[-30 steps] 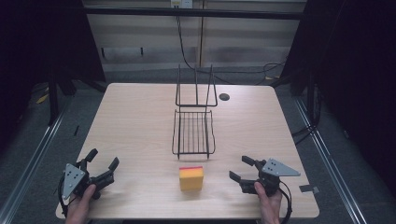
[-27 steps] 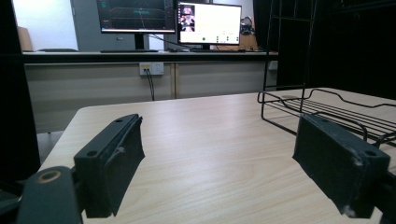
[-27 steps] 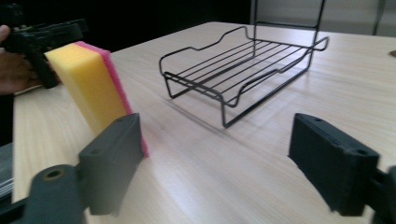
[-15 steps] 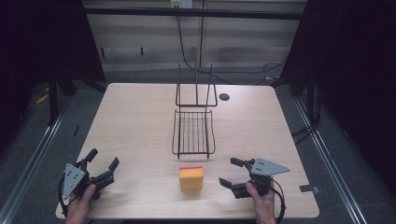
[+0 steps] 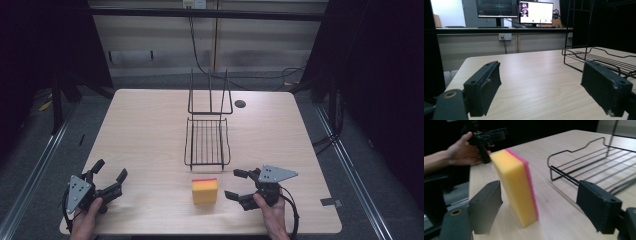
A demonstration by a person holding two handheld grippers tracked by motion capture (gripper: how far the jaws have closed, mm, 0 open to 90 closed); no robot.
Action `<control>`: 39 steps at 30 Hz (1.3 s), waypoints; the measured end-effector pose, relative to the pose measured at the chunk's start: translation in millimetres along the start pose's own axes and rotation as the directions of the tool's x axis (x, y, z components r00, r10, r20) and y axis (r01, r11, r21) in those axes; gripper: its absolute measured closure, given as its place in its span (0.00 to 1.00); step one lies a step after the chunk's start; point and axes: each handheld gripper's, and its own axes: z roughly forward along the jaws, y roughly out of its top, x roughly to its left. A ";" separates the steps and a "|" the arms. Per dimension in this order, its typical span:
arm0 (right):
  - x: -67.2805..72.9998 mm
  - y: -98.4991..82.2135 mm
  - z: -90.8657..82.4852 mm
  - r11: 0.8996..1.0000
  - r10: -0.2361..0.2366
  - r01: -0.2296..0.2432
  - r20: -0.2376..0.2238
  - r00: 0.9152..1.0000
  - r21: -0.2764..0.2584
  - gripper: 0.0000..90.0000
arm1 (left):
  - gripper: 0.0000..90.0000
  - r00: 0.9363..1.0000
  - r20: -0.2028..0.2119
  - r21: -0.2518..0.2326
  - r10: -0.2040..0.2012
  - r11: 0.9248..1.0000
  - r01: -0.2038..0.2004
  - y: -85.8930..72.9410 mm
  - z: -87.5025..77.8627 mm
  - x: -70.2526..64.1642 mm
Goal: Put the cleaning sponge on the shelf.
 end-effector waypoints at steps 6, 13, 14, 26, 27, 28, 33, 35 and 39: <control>1.7 3.0 8.0 1.000 -0.014 0.014 -0.035 0.999 0.005 0.27 | 0.17 1.000 0.000 0.000 0.000 1.000 0.000 0.0 0.1 0.0; 4.4 10.9 13.4 0.999 -0.040 0.041 -0.087 0.995 0.008 0.27 | 0.17 1.000 0.000 0.000 0.000 1.000 0.000 0.0 0.0 0.0; 4.8 12.3 14.4 0.999 -0.044 0.045 -0.095 0.995 0.009 0.27 | 0.17 1.000 0.000 0.000 -0.001 1.000 0.001 0.0 0.1 0.0; 3.6 15.8 30.1 0.997 -0.066 0.070 -0.168 0.984 0.022 0.30 | 0.17 1.000 0.000 0.001 0.000 1.000 0.000 0.0 0.0 0.0; 3.3 16.5 31.6 0.997 -0.067 0.071 -0.173 0.983 0.021 0.30 | 0.17 1.000 0.000 0.000 -0.001 1.000 0.001 0.0 0.1 0.0; 3.0 17.1 32.8 0.997 -0.070 0.076 -0.177 0.982 0.023 0.30 | 0.17 1.000 0.000 0.001 0.000 1.000 0.000 0.0 0.1 0.0; 0.6 21.7 42.7 0.995 -0.091 0.095 -0.218 0.972 0.006 0.30 | 0.17 1.000 0.000 0.000 0.000 1.000 0.000 0.0 0.1 0.0; 0.2 23.1 46.0 0.995 -0.096 0.100 -0.231 0.968 0.007 0.33 | 0.17 1.000 0.000 0.001 0.000 1.000 0.000 0.0 0.0 0.0; -0.7 21.7 51.4 0.996 -0.088 0.092 -0.260 0.962 0.002 0.35 | 0.17 1.000 0.000 0.000 0.000 1.000 0.000 0.0 0.1 0.0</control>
